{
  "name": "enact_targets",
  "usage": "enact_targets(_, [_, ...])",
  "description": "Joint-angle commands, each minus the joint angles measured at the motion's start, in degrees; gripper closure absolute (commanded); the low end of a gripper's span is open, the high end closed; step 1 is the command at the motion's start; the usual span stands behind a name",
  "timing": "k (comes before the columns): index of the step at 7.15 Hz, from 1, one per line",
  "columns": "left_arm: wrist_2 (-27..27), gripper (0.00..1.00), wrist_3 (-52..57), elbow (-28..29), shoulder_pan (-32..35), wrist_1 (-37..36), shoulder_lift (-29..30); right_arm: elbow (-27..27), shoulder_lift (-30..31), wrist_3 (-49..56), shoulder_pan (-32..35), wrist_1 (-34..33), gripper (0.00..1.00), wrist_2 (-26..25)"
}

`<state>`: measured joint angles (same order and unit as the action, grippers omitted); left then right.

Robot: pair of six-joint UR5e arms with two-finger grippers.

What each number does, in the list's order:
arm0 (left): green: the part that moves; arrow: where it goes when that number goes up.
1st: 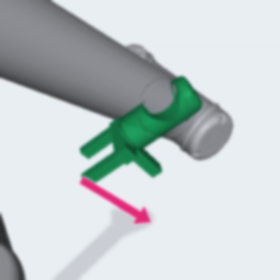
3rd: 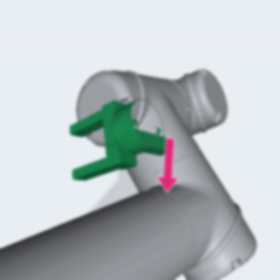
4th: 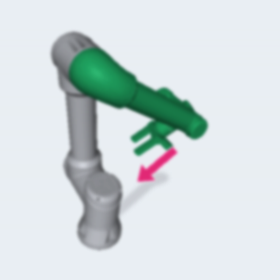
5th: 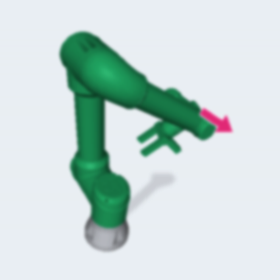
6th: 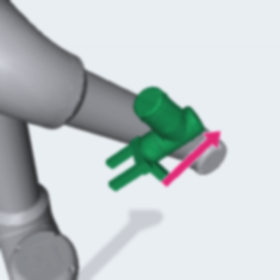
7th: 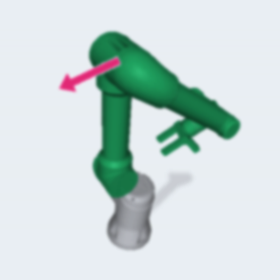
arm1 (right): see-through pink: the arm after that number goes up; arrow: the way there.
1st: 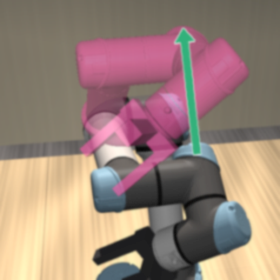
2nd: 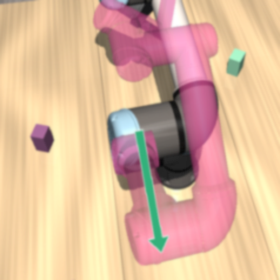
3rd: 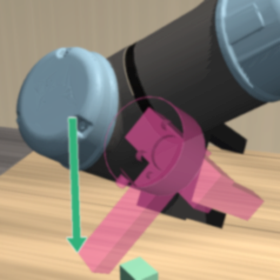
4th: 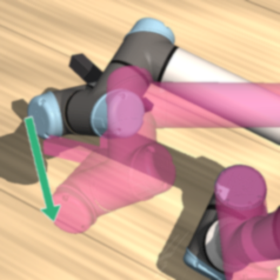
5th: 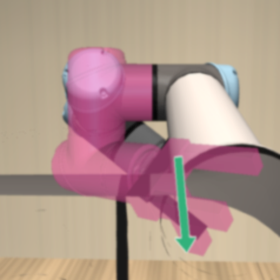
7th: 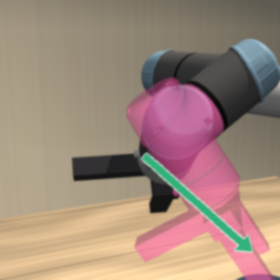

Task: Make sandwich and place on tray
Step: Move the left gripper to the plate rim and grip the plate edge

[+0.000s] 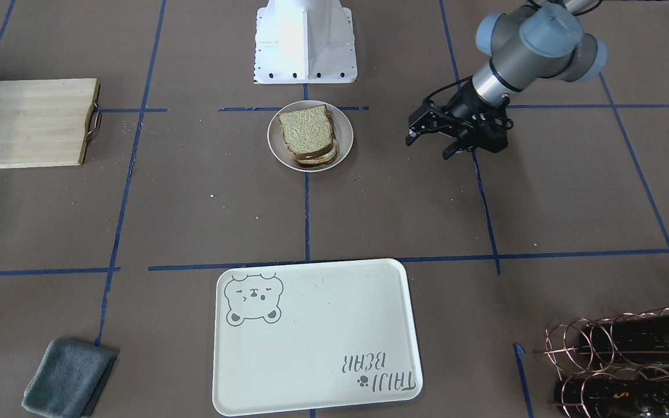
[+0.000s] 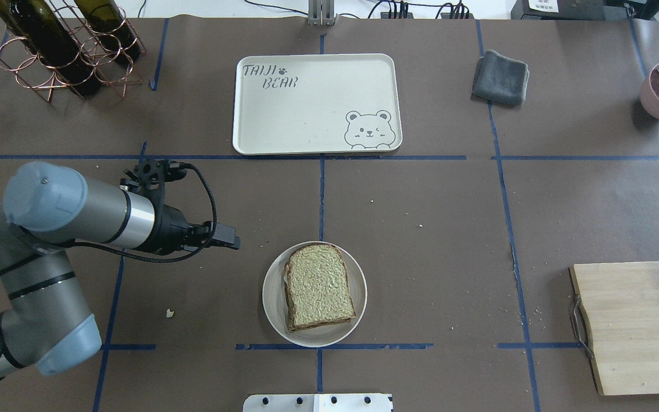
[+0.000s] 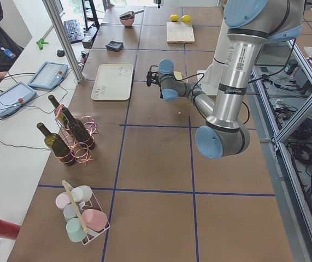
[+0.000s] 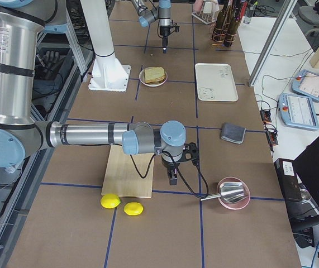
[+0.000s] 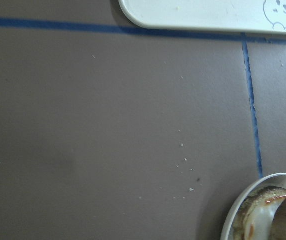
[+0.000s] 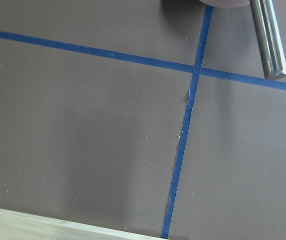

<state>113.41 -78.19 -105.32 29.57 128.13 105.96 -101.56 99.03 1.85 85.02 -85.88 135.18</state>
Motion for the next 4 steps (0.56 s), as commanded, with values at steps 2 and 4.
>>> enact_targets(2, [-7.15, 0.48, -7.93, 3.44, -5.75, -0.08, 4.25, -0.48, 0.02, -0.09, 0.06, 0.01, 0.00, 0.25])
enact_targets(4, [-7.32, 0.48, -8.20, 5.90, -7.67, 0.10, 5.66, -0.57, 0.02, -0.09, 0.06, 0.01, 0.00, 0.26])
